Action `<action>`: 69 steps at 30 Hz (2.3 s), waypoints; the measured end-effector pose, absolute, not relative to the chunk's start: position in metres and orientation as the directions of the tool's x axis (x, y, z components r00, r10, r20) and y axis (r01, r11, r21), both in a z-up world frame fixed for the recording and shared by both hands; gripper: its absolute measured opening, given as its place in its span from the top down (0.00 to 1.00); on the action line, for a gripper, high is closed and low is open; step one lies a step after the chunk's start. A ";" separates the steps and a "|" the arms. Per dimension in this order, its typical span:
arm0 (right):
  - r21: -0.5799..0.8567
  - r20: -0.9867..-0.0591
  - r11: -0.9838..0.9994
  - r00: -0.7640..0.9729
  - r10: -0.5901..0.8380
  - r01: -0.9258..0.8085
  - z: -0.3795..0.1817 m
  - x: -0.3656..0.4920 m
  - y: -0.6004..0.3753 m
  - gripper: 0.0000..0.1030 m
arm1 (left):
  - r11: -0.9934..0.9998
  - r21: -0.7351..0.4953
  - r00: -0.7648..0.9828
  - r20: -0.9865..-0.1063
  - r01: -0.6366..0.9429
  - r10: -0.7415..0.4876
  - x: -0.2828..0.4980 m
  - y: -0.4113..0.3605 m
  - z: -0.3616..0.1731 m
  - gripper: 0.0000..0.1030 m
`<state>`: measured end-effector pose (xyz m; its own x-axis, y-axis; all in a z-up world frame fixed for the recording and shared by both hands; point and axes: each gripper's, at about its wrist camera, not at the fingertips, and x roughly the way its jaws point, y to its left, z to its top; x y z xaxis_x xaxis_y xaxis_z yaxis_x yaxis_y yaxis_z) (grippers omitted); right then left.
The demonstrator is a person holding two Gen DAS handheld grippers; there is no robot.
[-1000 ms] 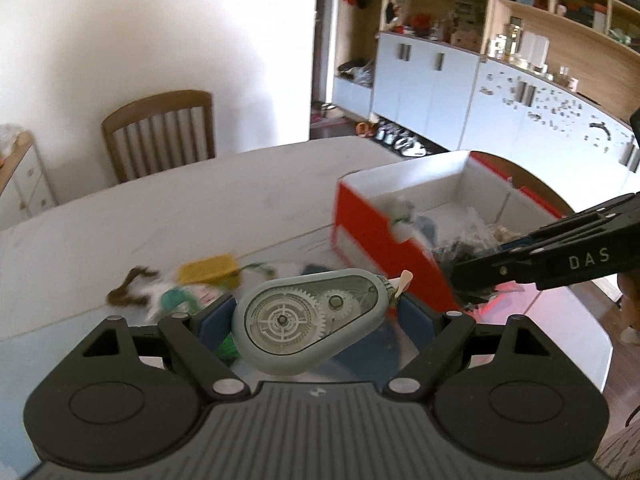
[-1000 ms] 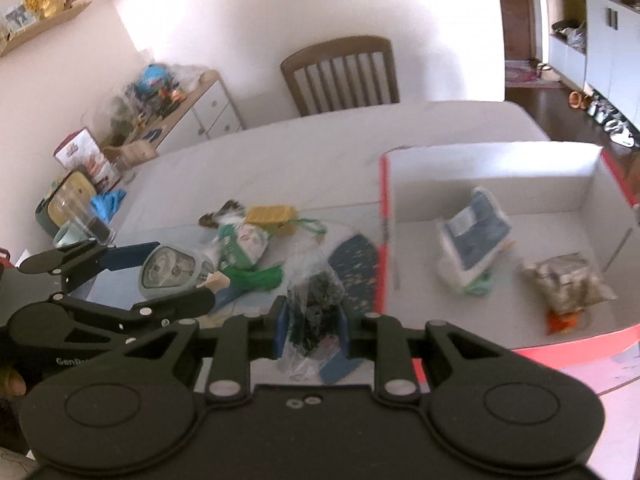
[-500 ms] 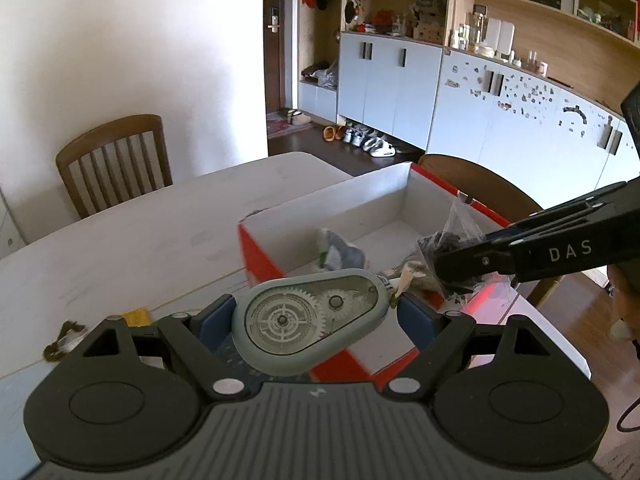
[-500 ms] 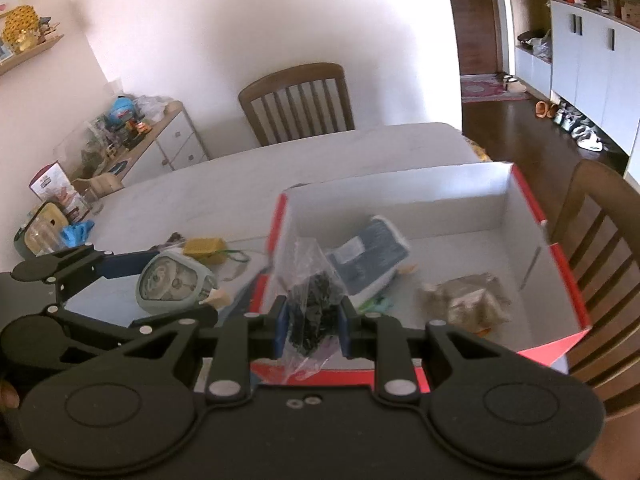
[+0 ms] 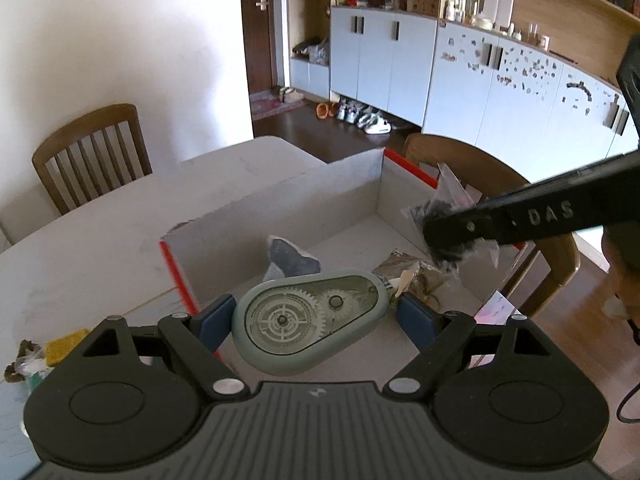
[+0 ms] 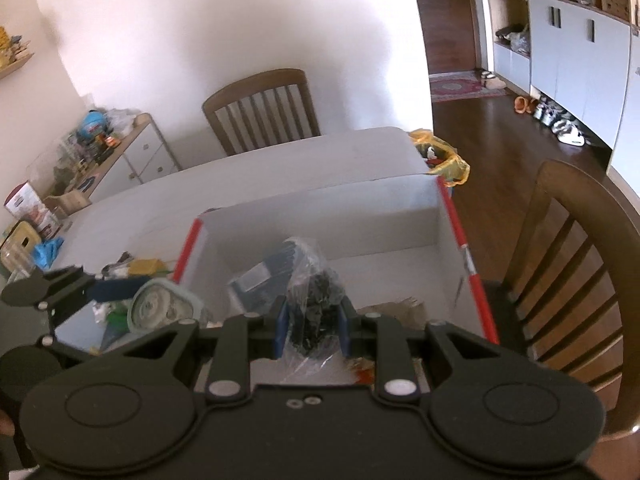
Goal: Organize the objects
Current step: 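Carry the tape dispenser and clear bag over the red box with both grippers, then lower into the box and open the left gripper while the right releases the bag, then withdraw both grippers from the box back over the table items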
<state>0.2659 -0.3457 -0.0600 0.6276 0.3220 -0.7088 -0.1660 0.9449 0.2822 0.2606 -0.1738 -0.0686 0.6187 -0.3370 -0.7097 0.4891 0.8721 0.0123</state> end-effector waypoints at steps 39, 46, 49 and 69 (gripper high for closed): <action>0.205 -0.838 0.957 0.468 0.281 -0.207 -0.127 0.341 -0.342 0.61 | 0.863 0.033 0.416 -0.885 0.504 -0.209 0.320 -0.241 -0.137 0.15; 0.222 -0.825 0.951 0.478 0.300 -0.214 -0.120 0.332 -0.348 0.46 | 0.873 -0.001 0.422 -0.875 0.487 -0.237 0.317 -0.232 -0.132 0.15; 0.229 -0.816 0.949 0.489 0.310 -0.219 -0.114 0.327 -0.350 0.45 | 0.876 -0.012 0.422 -0.873 0.483 -0.245 0.315 -0.229 -0.131 0.15; 0.281 -0.712 0.920 0.582 0.391 -0.275 -0.058 0.283 -0.355 0.39 | 0.897 -0.079 0.527 -0.786 0.435 -0.324 0.279 -0.197 -0.092 0.12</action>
<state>0.2828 -0.3551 -0.0583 0.5824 0.3913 -0.7125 -0.2748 0.9197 0.2805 0.2789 -0.1973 -0.0920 0.5265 -0.3242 -0.7859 0.4348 0.8971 -0.0788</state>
